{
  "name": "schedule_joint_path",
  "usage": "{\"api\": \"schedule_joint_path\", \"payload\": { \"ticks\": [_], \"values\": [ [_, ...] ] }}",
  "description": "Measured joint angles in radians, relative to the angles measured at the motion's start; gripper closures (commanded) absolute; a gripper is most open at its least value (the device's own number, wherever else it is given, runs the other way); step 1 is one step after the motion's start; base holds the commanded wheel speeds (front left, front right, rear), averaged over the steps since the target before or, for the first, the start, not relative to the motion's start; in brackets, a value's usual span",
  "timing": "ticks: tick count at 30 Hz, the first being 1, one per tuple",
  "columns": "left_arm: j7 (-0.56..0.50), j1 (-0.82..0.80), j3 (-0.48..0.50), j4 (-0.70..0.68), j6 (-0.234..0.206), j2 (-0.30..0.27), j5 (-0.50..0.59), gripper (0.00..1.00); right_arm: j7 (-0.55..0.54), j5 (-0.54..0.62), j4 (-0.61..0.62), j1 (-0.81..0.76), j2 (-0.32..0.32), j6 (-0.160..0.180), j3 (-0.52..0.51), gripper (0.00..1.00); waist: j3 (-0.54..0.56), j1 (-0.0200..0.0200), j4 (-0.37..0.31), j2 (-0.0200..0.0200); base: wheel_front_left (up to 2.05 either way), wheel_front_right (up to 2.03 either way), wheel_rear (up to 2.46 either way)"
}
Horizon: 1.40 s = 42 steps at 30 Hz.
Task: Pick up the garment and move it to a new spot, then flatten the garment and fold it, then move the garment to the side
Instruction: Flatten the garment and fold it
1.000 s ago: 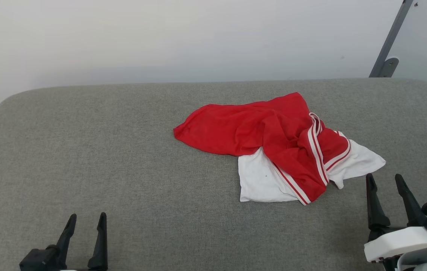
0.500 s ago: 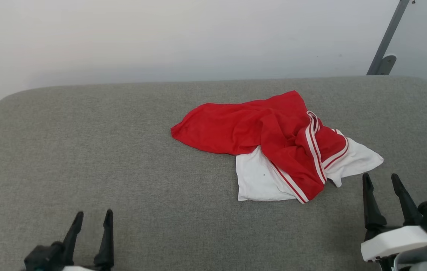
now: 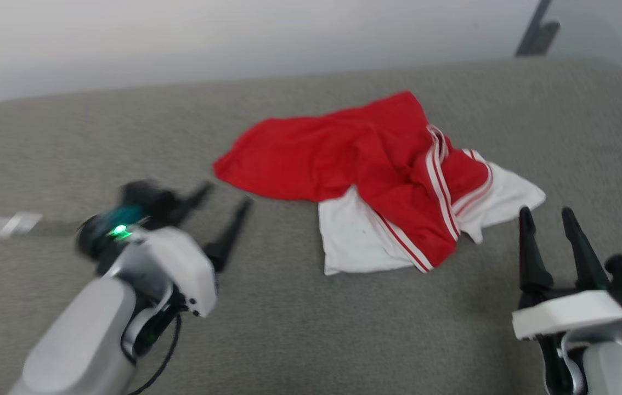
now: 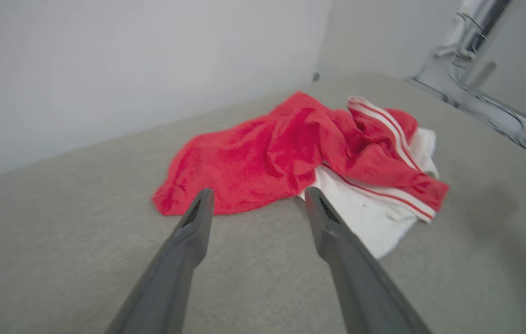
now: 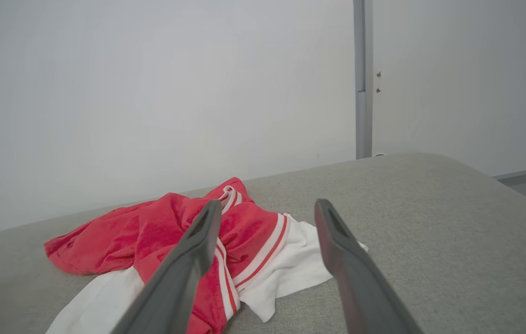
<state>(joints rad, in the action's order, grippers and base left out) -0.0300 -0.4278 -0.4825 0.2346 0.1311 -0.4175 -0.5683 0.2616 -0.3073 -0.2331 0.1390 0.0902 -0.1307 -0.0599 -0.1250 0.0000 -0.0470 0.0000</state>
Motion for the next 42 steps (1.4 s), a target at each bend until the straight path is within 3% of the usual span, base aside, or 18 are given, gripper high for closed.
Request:
{"api": "schedule_joint_path", "payload": {
  "ticks": [2,5,8,14,22,24,25,29,32,42],
  "values": [
    [-0.149,-0.072,-0.097,-0.001,0.001,-0.039,-0.115,0.00,0.000,-0.003,0.000,0.021,-0.009,0.000,0.007,0.00,-0.028,0.0000,-0.019,0.0000,0.00,0.00,0.00],
    [-0.404,-0.169,-0.172,-0.015,0.000,-0.074,-0.364,0.00,0.000,-0.012,-0.003,0.048,-0.024,0.000,0.021,0.00,-0.071,0.0000,-0.054,0.0000,0.00,0.00,0.00],
    [-0.617,-0.244,-0.213,-0.014,0.000,-0.116,-0.515,0.00,0.000,-0.027,-0.004,0.072,-0.029,0.000,0.022,0.00,-0.115,0.0000,-0.091,0.0000,0.00,0.00,0.00],
    [-0.808,-0.346,-0.244,0.069,0.000,-0.145,-0.598,0.00,0.000,-0.084,-0.013,0.111,-0.036,0.000,0.037,0.00,-0.189,0.0000,-0.179,0.0000,0.00,0.00,0.00],
    [-0.869,-0.370,-0.227,0.159,-0.008,-0.091,-0.688,0.00,0.000,-0.134,-0.016,0.139,-0.037,0.000,0.049,0.00,-0.263,0.0000,-0.277,0.0000,0.00,0.00,0.00],
    [-0.872,-0.384,-0.236,0.167,-0.006,-0.089,-0.679,0.52,0.000,-0.135,-0.015,0.141,-0.037,0.000,0.049,0.00,-0.275,0.0000,-0.287,0.0000,0.00,0.00,0.00],
    [-0.869,-0.388,-0.234,0.173,-0.006,-0.086,-0.679,0.98,0.000,-0.135,-0.016,0.142,-0.037,0.000,0.046,0.00,-0.280,0.0000,-0.290,0.0000,0.00,0.00,0.00],
    [-0.835,-0.388,-0.224,0.199,-0.006,-0.072,-0.683,1.00,0.000,-0.131,-0.014,0.143,-0.037,0.000,0.034,0.00,-0.277,0.0000,-0.273,0.0000,0.00,0.00,0.00],
    [-0.804,-0.383,-0.207,0.200,-0.003,-0.094,-0.692,1.00,0.000,-0.119,-0.011,0.141,-0.038,0.000,0.028,0.00,-0.266,0.0000,-0.248,0.0000,0.00,0.00,0.00],
    [-0.680,-0.270,-0.073,0.132,-0.012,-0.295,-0.735,1.00,0.000,-0.052,-0.008,0.121,-0.039,0.000,0.015,0.00,-0.202,0.0000,-0.107,0.0000,0.00,0.00,0.00]
  ]
}}
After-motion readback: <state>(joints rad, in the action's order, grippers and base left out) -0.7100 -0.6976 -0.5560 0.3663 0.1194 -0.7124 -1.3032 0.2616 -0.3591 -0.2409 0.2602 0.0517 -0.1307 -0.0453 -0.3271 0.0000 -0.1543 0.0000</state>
